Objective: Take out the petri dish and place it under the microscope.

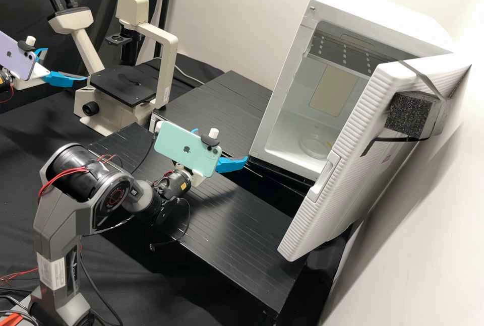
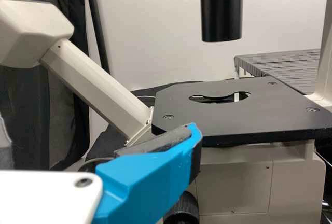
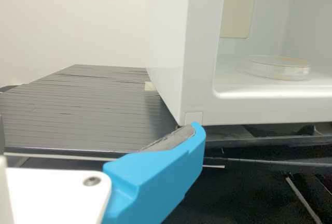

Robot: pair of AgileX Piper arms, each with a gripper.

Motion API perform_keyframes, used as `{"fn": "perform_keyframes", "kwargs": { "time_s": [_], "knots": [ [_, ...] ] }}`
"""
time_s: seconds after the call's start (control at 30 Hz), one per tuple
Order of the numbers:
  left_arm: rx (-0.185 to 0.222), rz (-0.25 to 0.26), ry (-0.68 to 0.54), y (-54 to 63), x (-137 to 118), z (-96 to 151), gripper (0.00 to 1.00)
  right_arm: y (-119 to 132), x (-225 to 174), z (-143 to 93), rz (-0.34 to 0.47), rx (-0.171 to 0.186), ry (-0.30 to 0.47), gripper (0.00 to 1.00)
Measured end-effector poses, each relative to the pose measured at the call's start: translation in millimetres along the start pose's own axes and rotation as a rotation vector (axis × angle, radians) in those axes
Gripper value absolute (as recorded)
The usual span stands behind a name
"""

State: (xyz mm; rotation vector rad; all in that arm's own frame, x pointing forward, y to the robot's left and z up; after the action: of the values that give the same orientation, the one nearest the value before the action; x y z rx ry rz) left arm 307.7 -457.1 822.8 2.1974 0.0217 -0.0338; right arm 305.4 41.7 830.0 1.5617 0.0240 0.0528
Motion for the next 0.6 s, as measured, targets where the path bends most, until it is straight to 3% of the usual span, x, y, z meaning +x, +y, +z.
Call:
{"fn": "perform_keyframes", "kwargs": {
  "time_s": [0.27, 0.4, 0.6],
  "knots": [
    [0.000, 0.000, 0.000, 0.0, 0.0, 0.0, 1.00, -0.1, -0.4, 0.1, 0.001, 0.000, 0.001, 1.00],
    [0.000, 0.000, 0.000, 0.0, 0.0, 0.0, 1.00, 4.2, -7.9, 10.4, 0.019, -0.017, 0.006, 1.00],
    [0.000, 0.000, 0.000, 0.0, 0.0, 0.0, 1.00, 23.7, -32.4, 37.3, 0.116, 0.009, -0.012, 1.00]
  ]
}}
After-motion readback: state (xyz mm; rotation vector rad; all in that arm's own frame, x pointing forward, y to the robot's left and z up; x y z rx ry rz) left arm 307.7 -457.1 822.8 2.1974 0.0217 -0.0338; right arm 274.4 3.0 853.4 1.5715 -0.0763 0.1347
